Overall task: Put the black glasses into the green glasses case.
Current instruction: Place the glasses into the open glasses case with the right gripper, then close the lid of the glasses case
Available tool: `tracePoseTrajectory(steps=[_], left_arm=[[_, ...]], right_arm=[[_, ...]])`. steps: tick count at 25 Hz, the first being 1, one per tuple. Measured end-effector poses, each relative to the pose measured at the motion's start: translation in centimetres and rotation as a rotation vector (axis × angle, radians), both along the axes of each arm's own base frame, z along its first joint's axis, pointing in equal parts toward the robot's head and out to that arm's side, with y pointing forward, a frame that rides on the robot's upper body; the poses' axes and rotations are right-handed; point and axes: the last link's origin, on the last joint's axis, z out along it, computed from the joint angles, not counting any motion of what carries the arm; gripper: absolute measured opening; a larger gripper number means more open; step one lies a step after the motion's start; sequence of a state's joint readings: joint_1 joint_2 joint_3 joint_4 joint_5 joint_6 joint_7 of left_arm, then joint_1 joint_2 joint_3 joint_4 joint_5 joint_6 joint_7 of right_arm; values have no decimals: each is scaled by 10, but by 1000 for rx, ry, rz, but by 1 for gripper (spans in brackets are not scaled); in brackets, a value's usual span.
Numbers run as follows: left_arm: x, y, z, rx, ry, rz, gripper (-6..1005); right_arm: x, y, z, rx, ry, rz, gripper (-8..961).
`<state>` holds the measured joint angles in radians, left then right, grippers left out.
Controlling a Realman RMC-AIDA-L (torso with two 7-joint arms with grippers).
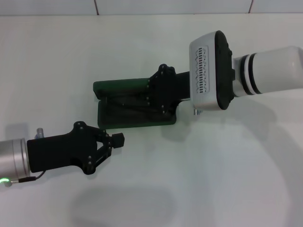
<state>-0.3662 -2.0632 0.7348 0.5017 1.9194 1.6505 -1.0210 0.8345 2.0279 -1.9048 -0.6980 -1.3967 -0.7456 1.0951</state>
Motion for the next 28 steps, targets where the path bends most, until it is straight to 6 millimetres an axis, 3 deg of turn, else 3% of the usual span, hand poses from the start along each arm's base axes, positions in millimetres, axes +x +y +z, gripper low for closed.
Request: tracePoseTrajectory(steps=[12, 15, 17, 23, 28], left_arm=[[0, -1, 0, 0, -2, 2, 12], [-1, -2, 1, 4, -6, 7, 12], [-2, -2, 2, 6, -7, 8, 12], [0, 2, 2, 17, -11, 7, 13], [3, 8, 1, 26, -7, 9, 13]], right_arm=[[-5, -3, 1, -17, 53, -26, 187], [-9, -5, 6, -44, 116, -59, 330], [-8, -6, 16, -72, 191, -97, 346], [24, -20, 69, -147, 458, -214, 392], [77, -37, 113, -73, 665, -346, 431]])
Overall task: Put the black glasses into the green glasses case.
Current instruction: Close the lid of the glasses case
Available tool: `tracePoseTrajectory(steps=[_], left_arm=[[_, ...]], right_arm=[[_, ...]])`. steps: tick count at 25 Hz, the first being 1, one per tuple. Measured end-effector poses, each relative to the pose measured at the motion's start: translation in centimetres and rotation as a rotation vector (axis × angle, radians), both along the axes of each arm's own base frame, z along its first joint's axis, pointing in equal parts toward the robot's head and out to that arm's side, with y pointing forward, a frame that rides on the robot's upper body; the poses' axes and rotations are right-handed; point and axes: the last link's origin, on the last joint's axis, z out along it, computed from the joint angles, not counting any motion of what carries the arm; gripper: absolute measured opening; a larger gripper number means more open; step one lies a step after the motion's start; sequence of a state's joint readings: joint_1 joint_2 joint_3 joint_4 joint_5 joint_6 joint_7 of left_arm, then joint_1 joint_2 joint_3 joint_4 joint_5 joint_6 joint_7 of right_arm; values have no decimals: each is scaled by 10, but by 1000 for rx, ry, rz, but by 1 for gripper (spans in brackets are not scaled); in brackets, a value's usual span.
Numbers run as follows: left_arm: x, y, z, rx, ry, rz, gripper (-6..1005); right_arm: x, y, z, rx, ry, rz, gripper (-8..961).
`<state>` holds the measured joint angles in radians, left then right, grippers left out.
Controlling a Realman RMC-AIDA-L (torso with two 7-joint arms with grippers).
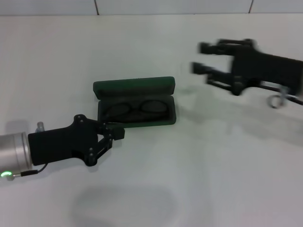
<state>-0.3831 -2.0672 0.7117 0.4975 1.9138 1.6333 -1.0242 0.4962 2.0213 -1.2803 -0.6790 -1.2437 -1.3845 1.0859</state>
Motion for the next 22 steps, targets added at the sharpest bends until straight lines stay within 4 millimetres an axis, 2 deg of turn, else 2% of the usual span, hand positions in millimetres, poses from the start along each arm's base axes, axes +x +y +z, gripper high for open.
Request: tracePoseTrajectory(steps=[2, 3, 4, 9, 11, 14, 17, 22], left_arm=[[0, 3, -2, 3, 5, 15, 13], [1, 4, -3, 3, 6, 21, 13], [1, 6, -4, 3, 7, 30, 12], [0, 12, -4, 9, 12, 66, 12], [-3, 16, -4, 23, 25, 102, 12], [-6, 23, -6, 40, 47, 148, 13], [-6, 33, -7, 59, 66, 179, 13], [-7, 50, -3, 115, 81, 233, 13]], right_arm=[[23, -11, 9, 23, 20, -51, 447], [46, -24, 13, 37, 13, -80, 454], [46, -24, 13, 37, 13, -80, 462], [87, -56, 9, 39, -37, -109, 501], [100, -68, 3, 9, -70, -129, 579], [113, -79, -6, -23, -98, -164, 697], [121, -87, -9, -34, -101, -196, 868], [125, -92, -10, -42, -103, -210, 874]])
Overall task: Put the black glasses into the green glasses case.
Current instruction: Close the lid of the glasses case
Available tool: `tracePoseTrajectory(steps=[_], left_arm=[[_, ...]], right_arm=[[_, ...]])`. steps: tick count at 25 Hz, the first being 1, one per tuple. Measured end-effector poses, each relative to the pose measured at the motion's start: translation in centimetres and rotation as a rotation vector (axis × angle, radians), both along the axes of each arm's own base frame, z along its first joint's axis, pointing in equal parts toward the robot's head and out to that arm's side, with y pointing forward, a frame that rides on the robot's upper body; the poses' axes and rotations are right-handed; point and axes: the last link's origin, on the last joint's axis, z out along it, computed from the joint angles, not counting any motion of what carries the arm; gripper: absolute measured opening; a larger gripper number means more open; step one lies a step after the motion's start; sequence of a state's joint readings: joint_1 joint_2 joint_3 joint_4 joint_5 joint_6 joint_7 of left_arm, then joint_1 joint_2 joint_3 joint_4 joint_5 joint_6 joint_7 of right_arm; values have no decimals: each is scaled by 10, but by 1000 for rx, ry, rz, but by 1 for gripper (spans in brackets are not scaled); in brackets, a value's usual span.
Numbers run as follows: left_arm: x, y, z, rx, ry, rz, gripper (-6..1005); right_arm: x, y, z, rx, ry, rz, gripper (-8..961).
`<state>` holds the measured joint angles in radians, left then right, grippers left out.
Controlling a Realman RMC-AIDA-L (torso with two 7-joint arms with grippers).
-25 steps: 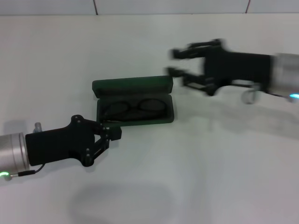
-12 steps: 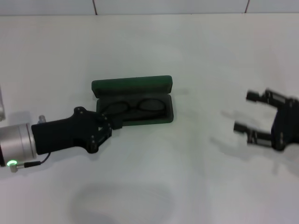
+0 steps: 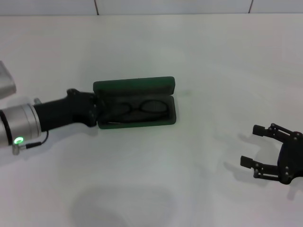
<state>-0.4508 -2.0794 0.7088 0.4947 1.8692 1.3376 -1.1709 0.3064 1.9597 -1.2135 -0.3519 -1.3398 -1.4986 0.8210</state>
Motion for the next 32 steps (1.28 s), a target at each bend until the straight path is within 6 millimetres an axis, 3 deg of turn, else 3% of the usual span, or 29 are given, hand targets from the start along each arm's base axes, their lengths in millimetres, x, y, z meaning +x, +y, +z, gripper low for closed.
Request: tracePoseTrajectory(steps=[24, 32], left_arm=[[-14, 18, -1, 59, 106, 98, 13], [-10, 32, 5, 107, 116, 104, 12]], right_arm=[[-7, 1, -3, -8, 20, 17, 874], [-8, -1, -3, -15, 31, 25, 873]])
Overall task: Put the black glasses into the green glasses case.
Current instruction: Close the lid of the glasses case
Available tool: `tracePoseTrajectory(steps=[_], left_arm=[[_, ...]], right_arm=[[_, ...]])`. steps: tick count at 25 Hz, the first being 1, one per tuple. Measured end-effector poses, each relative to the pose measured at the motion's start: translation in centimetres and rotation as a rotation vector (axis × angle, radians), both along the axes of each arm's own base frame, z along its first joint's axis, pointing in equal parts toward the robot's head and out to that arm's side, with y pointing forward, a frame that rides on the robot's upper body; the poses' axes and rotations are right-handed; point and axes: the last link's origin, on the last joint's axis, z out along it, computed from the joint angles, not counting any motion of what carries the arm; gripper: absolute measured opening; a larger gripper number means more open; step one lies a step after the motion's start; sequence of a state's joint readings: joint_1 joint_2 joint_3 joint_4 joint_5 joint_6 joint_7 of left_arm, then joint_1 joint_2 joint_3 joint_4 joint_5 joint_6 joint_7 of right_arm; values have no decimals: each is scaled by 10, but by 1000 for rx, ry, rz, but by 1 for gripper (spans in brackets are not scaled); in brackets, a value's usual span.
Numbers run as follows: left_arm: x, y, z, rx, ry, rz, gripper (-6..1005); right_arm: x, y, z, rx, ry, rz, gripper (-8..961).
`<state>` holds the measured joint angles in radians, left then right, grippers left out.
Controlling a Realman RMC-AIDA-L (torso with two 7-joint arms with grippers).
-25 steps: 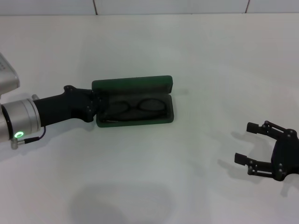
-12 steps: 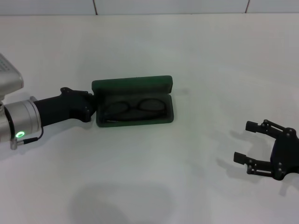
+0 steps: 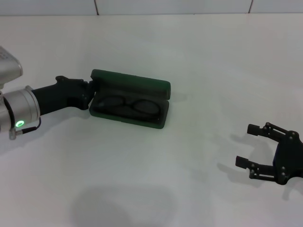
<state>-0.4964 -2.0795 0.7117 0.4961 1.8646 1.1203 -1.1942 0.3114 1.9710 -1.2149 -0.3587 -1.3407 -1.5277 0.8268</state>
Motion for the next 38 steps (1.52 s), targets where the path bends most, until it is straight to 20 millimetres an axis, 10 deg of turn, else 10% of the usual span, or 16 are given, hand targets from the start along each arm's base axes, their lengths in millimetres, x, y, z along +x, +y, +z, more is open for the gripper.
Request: tracePoseTrajectory(steps=[14, 25, 38], left_arm=[[-3, -21, 25, -64, -191, 127, 10], [60, 7, 42, -80, -321, 138, 7], [115, 36, -23, 41, -87, 286, 5]], right_arm=[[2, 2, 3, 11, -6, -4, 873], [1, 8, 4, 23, -16, -3, 873], [-1, 9, 3, 26, -15, 1, 873]])
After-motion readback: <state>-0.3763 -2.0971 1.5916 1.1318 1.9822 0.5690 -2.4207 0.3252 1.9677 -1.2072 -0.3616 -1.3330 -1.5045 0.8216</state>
